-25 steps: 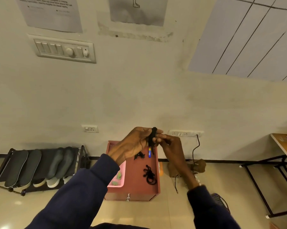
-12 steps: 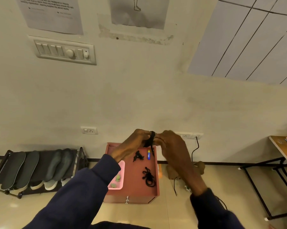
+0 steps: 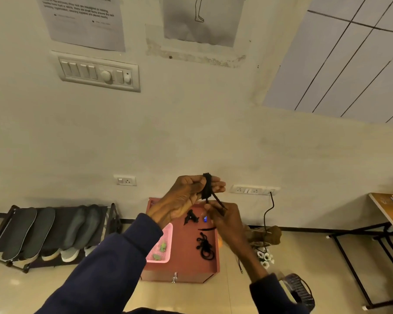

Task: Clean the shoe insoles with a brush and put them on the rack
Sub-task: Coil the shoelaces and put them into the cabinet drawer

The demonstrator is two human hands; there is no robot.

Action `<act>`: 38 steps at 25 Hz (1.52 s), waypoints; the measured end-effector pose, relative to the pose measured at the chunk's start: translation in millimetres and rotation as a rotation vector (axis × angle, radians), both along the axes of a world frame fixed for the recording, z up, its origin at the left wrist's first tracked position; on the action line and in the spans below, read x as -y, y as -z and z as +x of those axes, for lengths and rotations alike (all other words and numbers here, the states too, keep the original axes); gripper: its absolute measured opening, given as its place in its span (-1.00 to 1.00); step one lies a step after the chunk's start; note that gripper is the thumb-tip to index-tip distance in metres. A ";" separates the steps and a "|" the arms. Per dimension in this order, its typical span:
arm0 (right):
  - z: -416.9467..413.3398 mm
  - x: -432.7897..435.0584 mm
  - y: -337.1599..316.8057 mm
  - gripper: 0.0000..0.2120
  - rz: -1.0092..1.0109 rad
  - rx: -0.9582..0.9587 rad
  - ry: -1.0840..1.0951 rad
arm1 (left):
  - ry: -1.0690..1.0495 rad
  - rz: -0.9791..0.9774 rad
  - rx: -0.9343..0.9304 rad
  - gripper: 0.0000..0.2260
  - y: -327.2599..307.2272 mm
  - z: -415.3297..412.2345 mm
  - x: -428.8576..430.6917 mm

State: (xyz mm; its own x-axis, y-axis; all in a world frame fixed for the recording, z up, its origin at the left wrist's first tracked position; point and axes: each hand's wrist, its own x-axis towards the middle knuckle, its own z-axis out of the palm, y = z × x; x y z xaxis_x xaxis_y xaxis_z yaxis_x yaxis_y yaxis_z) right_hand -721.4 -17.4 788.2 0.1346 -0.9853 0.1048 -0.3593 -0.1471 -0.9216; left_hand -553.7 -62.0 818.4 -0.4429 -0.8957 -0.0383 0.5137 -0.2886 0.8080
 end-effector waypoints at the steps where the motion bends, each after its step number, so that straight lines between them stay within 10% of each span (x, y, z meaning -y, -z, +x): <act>1: 6.8 -6.7 -1.5 -0.79 0.039 0.042 0.020 | -0.029 -0.012 -0.001 -0.70 0.7 1.2 0.7; 5: 17.5 -17.4 -8.7 -0.82 0.041 0.030 0.051 | -0.159 -0.028 0.070 -0.72 6.0 2.9 7.4; 12: 3.0 21.8 -43.2 -0.87 -0.516 -0.569 0.013 | -0.122 -0.020 0.369 -0.68 6.6 6.1 -0.9; 24: 24.7 29.0 -20.2 -0.72 0.488 0.677 0.023 | 0.090 0.414 0.151 -0.67 15.9 32.3 7.1; 38: 40.2 15.0 101.9 -0.82 0.684 0.640 0.297 | 0.064 0.631 0.060 -0.77 135.2 36.2 -11.2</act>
